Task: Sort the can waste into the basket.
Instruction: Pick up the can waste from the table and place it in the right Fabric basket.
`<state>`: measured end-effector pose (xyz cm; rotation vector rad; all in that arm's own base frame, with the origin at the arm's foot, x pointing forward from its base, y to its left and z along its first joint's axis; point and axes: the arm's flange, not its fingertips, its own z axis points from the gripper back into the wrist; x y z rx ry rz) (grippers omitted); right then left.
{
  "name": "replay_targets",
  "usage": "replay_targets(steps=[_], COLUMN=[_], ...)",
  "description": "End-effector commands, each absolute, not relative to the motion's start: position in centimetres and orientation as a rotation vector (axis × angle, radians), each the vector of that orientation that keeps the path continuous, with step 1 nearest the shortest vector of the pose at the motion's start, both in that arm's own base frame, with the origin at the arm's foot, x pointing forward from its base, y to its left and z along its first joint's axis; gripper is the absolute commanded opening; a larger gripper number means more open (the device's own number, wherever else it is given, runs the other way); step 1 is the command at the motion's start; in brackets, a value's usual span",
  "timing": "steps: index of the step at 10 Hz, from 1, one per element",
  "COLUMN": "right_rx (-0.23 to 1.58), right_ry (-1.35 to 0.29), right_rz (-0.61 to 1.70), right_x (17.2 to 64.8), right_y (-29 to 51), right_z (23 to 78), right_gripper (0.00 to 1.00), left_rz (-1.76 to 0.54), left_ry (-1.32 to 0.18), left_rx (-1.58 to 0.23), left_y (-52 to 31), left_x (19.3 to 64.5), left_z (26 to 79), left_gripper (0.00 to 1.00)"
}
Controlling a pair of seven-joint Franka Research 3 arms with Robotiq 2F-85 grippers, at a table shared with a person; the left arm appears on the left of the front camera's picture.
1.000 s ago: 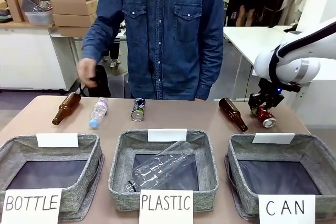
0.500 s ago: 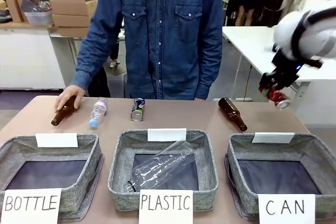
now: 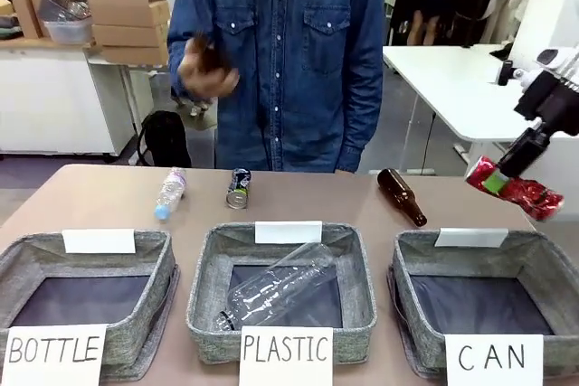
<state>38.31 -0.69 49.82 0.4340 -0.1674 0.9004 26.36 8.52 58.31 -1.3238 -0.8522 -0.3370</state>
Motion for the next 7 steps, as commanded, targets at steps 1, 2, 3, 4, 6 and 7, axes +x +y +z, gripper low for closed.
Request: replay_targets(steps=[1, 2, 3, 4, 6, 7], right_rx=[0.537, 0.434, 0.434, 0.434, 0.456, 0.392], right_ry=[0.031, -0.167, -0.167, -0.167, -0.149, -0.108], right_rz=[1.393, 0.9, 0.9, 0.9, 0.967, 1.16], right_x=[37.1, 38.3, 38.3, 38.3, 37.5, 35.6], right_y=[-1.0, -0.7, -0.7, -0.7, -1.0, 0.5], right_z=[48.7, 49.8, 49.8, 49.8, 49.5, 50.0], right_gripper=[0.0, 0.0, 0.0, 0.0, 0.47, 0.47], left_rz=[-0.355, -0.355, -0.355, -0.355, -0.355, -0.355], left_ry=[-0.872, -0.872, -0.872, -0.872, -0.872, -0.872], left_rx=[-1.335, -1.335, -1.335, -1.335, -1.335, -1.335], left_y=[8.5, 8.5, 8.5, 8.5, 8.5, 8.5], left_x=[26.5, 26.5, 26.5, 26.5, 26.5, 26.5], left_z=[58.5, 58.5, 58.5, 58.5, 58.5, 58.5], left_gripper=[1.0, 1.0, 1.0, 1.0, 1.0, 1.0])
